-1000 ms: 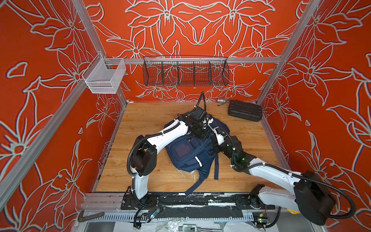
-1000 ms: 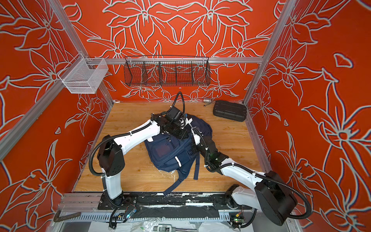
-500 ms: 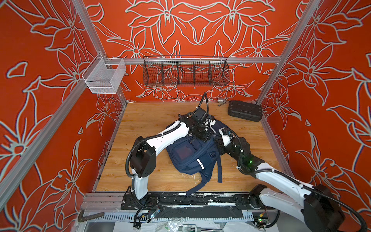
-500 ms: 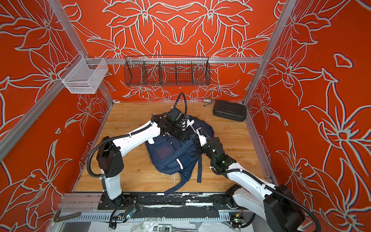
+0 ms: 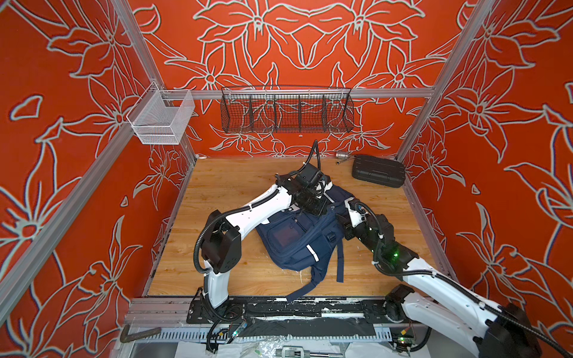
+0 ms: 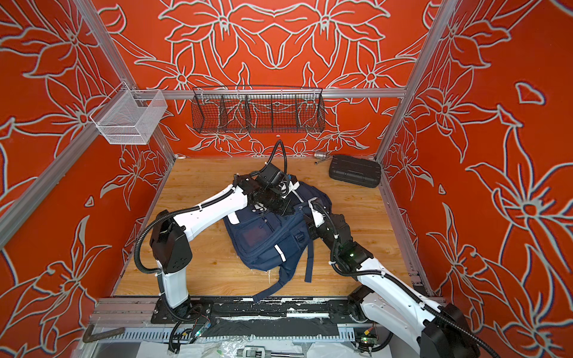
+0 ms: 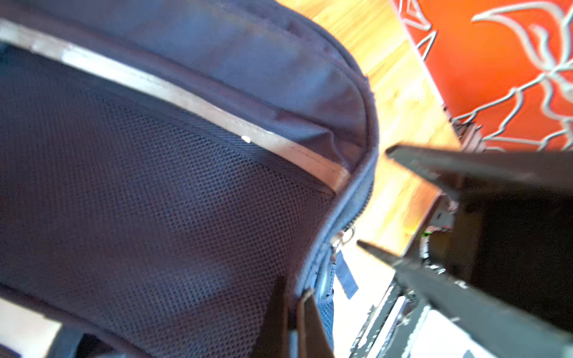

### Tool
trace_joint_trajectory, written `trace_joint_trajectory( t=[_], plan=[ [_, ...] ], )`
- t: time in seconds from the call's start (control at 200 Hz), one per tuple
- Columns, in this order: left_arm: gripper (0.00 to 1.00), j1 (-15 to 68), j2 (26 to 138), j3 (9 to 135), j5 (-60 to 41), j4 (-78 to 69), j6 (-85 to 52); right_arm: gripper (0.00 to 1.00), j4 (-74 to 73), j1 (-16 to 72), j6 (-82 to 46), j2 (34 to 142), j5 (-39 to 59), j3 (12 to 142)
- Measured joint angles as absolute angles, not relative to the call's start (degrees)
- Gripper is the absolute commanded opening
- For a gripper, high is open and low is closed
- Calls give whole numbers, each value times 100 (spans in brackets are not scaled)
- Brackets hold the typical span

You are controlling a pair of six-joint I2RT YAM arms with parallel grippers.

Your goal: Pack the student bag

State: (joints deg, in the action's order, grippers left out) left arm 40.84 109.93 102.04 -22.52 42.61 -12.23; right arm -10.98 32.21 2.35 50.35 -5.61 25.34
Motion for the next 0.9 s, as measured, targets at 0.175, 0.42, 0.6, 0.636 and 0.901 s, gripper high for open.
trace_joint_trajectory(
  t=[0.175,0.42,0.6,0.636,0.901],
  plan=[
    [0,4084,11229,10608,-2504,4296,-1682,50,-1076,3450,742,5015,-915,2539],
    [0,4084,11312,10641,-2635,4307,-1927,50,-1358,3514,1406,5100,-1616,2539],
    [0,4084,11343,10645,-2692,4309,-1968,52,-1638,3514,1774,5260,-1653,2539],
    [0,4084,11356,10654,-2700,4313,-1977,52,-1667,3514,1822,5304,-1603,2539],
    [0,4084,11483,10840,-2718,4397,-2067,52,-1881,3542,2099,5546,-1721,2539]
  ],
)
